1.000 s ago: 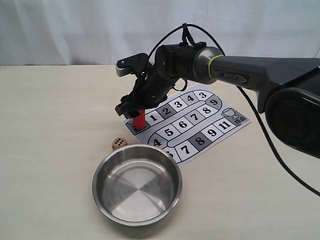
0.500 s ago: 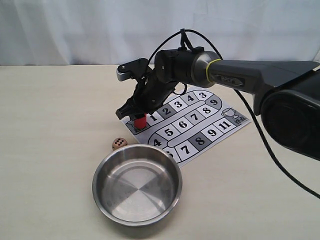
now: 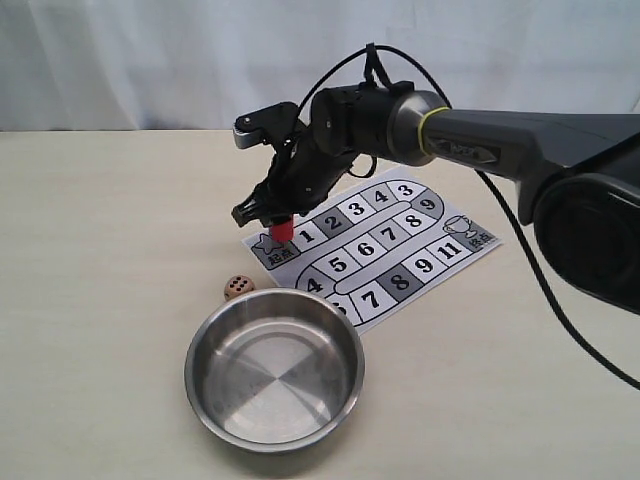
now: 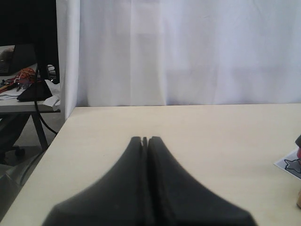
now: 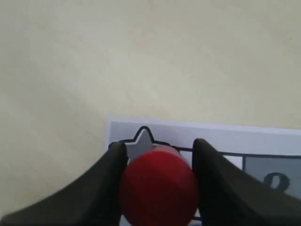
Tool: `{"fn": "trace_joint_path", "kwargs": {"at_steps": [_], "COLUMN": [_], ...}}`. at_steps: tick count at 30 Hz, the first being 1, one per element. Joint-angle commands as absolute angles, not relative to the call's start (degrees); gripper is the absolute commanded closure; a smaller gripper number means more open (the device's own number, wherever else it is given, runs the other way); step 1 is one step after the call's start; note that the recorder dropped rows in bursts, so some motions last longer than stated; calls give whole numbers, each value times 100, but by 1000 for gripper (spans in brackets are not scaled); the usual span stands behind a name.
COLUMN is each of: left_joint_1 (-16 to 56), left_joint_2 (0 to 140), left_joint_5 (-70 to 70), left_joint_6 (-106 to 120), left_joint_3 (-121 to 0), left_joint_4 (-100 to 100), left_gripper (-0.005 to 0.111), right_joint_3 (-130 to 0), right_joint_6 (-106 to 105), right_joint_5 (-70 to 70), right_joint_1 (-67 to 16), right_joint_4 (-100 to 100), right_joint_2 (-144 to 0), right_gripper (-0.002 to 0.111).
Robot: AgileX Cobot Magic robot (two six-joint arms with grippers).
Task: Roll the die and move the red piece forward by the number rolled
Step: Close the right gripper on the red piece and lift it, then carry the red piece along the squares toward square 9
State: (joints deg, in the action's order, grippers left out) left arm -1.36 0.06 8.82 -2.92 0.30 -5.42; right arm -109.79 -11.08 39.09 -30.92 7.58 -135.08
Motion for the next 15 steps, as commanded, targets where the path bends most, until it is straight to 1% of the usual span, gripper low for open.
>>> {"fn": "trace_joint_path", "kwargs": {"at_steps": [1,9,15], "left_joint_1": [-136,-136,-136], "left_joint_2": [0,0,0], "left_joint_5": [826,815,815], "left_joint_6": [-303,-303,-303], "left_joint_3": [0,0,0], "left_joint_4": [-530,-530,-530], "left_gripper": [107,107,107], "right_joint_3": [-10994,-10994,-10994], "right_joint_6": [-1085,-719,-539], "right_joint_5": [3793,3756,3838], "right_joint_1": [-3069,-2819,-2647], "right_joint_4": [416,360,958], "right_joint_2": [-13376,-13409,-13447], "right_gripper": [104,104,104]}}
